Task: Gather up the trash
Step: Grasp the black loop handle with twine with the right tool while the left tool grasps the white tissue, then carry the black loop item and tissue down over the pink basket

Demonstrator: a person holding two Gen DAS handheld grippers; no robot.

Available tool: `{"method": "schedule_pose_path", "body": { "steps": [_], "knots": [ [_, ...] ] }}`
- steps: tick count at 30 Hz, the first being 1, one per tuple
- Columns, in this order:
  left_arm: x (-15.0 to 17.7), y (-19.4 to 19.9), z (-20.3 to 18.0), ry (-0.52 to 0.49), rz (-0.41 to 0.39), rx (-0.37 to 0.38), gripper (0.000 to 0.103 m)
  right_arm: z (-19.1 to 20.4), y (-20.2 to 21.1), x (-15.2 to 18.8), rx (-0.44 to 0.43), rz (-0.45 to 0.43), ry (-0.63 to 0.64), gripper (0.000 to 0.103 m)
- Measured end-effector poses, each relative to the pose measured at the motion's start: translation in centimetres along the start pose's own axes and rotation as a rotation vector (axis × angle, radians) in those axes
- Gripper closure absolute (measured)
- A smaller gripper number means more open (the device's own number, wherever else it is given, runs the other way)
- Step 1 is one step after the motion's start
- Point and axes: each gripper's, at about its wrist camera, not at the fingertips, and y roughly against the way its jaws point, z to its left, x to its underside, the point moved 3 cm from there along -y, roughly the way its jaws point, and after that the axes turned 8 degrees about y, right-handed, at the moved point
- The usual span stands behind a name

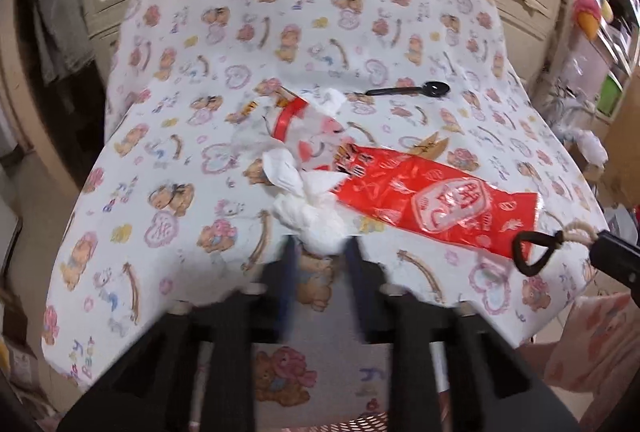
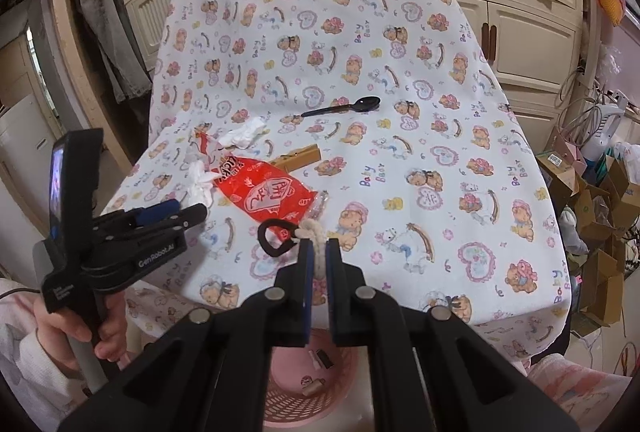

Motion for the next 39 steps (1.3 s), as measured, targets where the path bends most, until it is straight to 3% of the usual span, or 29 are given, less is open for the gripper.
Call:
{"method": "schedule_pose_path", "body": {
  "steps": [1, 3, 9, 12, 18, 23, 25, 31, 39],
  "knots": [
    [0.0, 0.2, -0.1, -0.001, -0.002, 0.012, 0.098, 0.0, -0.2, 0.0, -0.003, 0.004, 0.000, 0.097],
    [0.2, 0.7, -0.3, 0.002, -0.012, 0.028, 0.100, 0.2, -0.4, 0.0, -0.001, 0.007, 0.004, 0.097],
    [0.0, 3.7, -0.1, 0.024, -0.063, 0.007, 0.100, 0.5, -0.2, -0.3, -0.003, -0.007, 0.009, 0.097],
    [-0.1, 5.9, 0.1, 0.046, -0.060, 0.032, 0.100, 0.5, 0.2, -0.6, -0.012, -0.018, -0.002, 0.097],
    [1.0, 10.8, 0.0, 0.011, -0.080, -0.003, 0.100, 1.3, 2.2, -1.1, -0.036, -0.060, 0.008, 0.097],
    [2.8, 13.9, 0.5, -0.019, -0.052, 0.007, 0.100, 2.9, 4.9, -2.0, -0.053, -0.102, 0.038, 0.097],
    [3.6, 14.4, 0.8, -0.020, 0.001, -0.010, 0.100, 3.6, 6.2, -2.2, -0.061, -0.106, 0.030, 0.097],
    [6.5, 14.5, 0.6, -0.051, 0.071, 0.027, 0.100, 5.9, 8.5, -1.1, -0.100, -0.066, 0.077, 0.097],
    [8.1, 12.7, 0.4, -0.036, 0.136, 0.064, 0.100, 7.0, 5.3, 2.5, -0.149, 0.032, 0.061, 0.097]
  ]
}}
